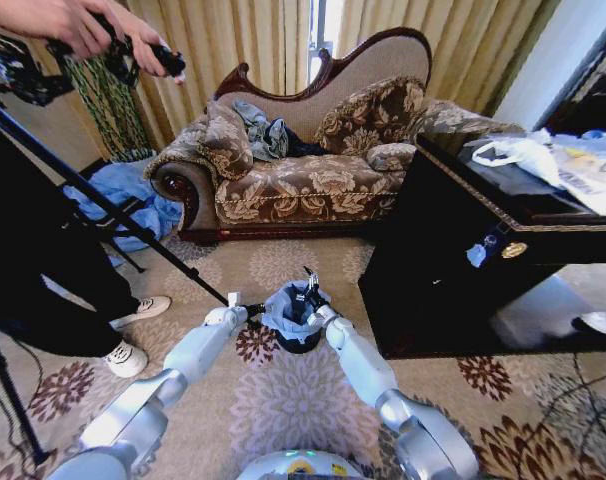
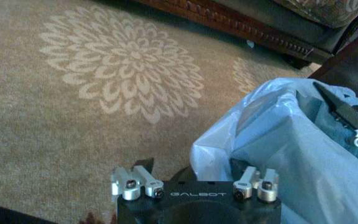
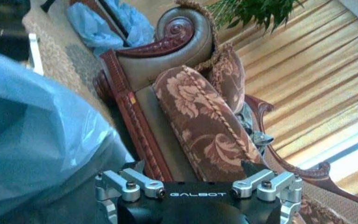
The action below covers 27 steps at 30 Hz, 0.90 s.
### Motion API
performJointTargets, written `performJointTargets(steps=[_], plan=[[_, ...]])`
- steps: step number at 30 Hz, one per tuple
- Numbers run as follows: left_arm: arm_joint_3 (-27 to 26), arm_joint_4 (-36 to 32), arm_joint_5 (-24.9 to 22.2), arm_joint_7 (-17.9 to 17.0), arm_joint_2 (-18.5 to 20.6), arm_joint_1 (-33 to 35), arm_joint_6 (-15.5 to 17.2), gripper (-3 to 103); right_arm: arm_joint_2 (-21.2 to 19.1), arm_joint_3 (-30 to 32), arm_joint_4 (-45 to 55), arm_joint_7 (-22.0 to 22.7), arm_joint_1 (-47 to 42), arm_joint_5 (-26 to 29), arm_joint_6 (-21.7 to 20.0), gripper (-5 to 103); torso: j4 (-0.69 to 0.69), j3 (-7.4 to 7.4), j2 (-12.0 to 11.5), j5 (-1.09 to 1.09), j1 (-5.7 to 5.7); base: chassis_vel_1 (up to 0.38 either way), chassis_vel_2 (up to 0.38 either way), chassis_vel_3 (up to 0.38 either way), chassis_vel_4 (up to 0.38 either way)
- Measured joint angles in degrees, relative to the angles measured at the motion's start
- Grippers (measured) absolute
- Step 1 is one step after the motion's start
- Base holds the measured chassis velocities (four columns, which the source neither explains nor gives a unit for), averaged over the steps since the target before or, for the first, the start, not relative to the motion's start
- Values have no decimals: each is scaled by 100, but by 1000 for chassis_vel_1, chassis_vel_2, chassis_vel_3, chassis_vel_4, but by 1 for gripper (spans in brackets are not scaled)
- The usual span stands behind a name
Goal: Place a garbage bag over the trash bin.
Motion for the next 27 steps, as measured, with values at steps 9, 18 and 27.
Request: performJointTargets(steps=[9,18,27], plan=[[-14,-146,188,68,246,118,-58,100,-95,-42,259,-94,-178,150,-51,100,-1,0,0,-1,0,0,0,0,0],[-153,-288,261,189,547,256,-159,100,-591,-522,1273,-489,-502,1169,-2,100,-4,0,0,-5,0,0,0,0,0],[-306,-155,-7,146,502,171,-344,100,-1037,-616,1706,-743,-507,2078,124,100,1,0,0,-1,0,0,0,0,0]])
